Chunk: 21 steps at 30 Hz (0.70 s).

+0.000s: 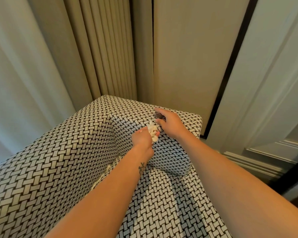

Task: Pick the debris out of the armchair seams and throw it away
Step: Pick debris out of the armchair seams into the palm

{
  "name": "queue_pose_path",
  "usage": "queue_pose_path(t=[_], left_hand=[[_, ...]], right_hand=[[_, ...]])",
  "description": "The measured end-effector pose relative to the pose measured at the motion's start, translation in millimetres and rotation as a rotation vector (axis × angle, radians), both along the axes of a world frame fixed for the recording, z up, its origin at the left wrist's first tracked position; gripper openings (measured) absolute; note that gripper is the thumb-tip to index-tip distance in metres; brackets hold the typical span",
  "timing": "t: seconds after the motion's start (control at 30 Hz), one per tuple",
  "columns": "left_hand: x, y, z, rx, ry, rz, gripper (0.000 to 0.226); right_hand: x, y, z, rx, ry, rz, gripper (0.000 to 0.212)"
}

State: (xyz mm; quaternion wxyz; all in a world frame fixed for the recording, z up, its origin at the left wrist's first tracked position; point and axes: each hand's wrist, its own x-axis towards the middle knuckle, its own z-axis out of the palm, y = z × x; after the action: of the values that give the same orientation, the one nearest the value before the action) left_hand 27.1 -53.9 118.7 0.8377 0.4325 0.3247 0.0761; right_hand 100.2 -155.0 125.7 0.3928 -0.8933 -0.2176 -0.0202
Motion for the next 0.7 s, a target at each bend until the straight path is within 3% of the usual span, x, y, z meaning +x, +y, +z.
queue_pose_path(t=[0.17,0.3,0.6,0.7], left_hand=[[-26,-16,-10,0.070,0.020,-0.098,0.024],[-61,-56,-10,0.091,-0.019,-0.297,0.018],[-137,-162,-59,-0.245,0.007,-0.528,0.031],[-148,-197,-68,-0.262,0.010,-0.603,0.030]], right_hand=[[-57,-27,-4,0.001,0.005,0.031,0.034],[-134,-64,-21,0.067,0.089,0.005,0.040],[-237,-171,-74,0.214,0.158,-0.318,0.020],[-247,-211,-91,0.255,0.203,-0.440,0.015]])
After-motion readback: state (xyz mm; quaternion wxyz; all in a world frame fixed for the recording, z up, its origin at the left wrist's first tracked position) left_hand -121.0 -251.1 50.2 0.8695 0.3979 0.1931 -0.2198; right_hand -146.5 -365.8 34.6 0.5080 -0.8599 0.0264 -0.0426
